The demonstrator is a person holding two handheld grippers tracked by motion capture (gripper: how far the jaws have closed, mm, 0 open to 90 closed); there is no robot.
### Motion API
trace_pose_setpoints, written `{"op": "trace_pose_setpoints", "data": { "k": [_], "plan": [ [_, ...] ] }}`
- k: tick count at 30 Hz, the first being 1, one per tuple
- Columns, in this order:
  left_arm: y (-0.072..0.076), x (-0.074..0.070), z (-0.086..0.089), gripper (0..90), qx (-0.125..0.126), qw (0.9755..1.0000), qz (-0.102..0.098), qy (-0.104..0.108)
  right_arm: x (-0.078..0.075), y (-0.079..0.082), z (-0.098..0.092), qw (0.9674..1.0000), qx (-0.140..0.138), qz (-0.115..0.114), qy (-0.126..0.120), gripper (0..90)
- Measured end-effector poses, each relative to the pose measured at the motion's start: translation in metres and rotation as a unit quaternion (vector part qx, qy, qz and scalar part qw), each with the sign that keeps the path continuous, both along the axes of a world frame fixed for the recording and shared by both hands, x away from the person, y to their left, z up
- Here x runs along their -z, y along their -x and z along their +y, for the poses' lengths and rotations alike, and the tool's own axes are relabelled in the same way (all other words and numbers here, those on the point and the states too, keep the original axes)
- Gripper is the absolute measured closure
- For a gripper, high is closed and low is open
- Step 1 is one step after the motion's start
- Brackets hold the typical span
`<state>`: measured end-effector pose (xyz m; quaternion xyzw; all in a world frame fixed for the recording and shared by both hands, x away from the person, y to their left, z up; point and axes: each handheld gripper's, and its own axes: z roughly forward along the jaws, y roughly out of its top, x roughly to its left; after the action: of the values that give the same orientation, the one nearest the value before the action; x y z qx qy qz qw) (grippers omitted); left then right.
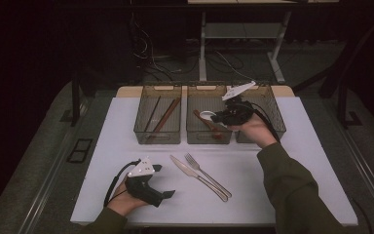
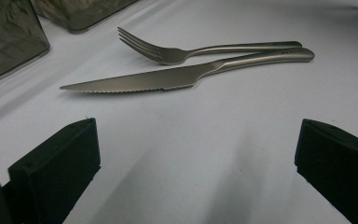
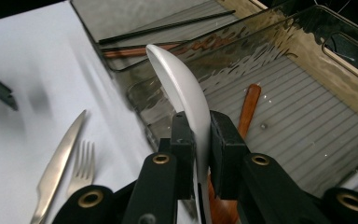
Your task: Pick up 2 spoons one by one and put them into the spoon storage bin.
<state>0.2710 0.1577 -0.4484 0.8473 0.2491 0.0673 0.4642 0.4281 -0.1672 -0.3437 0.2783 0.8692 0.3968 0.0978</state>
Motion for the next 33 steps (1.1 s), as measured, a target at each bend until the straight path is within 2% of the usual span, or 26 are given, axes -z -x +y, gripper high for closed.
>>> {"op": "trace_pose_setpoints", "data": {
  "k": [5, 10, 19, 21, 23, 25, 33],
  "plan": [
    [0.0, 0.0, -0.001, 0.0, 0.003, 1.0, 0.001, 0.0, 0.004, -0.014, 0.013, 0.9999, 0.002, 0.007, 0.008, 80.5],
    [0.0, 0.0, -0.001, 0.0, 0.003, 1.0, -0.003, 0.001, 0.014, -0.023, 0.027, 0.9997, 0.003, 0.019, 0.015, 80.5],
    [0.0, 0.0, -0.001, 0.0, 0.005, 1.0, -0.002, 0.001, 0.032, -0.029, 0.036, 0.9977, 0.001, 0.052, 0.042, 79.9],
    [0.0, 0.0, -0.001, 0.0, 0.005, 1.0, -0.003, 0.001, 0.034, -0.029, 0.036, 0.9972, -0.005, 0.055, 0.05, 76.5],
    [0.0, 0.0, -0.001, 0.0, 0.006, 1.0, -0.003, -0.002, 0.032, -0.028, 0.036, 0.9975, 0.001, 0.063, 0.033, 69.0],
    [0.0, 0.0, -0.001, 0.0, 0.007, 1.0, -0.003, -0.003, 0.03, -0.028, 0.035, 0.9979, -0.001, 0.058, 0.028, 64.9],
    [0.0, 0.0, -0.001, 0.0, 0.005, 1.0, -0.003, 0.0, 0.022, -0.021, 0.028, 0.9982, 0.002, 0.059, 0.005, 54.2]
  ]
}}
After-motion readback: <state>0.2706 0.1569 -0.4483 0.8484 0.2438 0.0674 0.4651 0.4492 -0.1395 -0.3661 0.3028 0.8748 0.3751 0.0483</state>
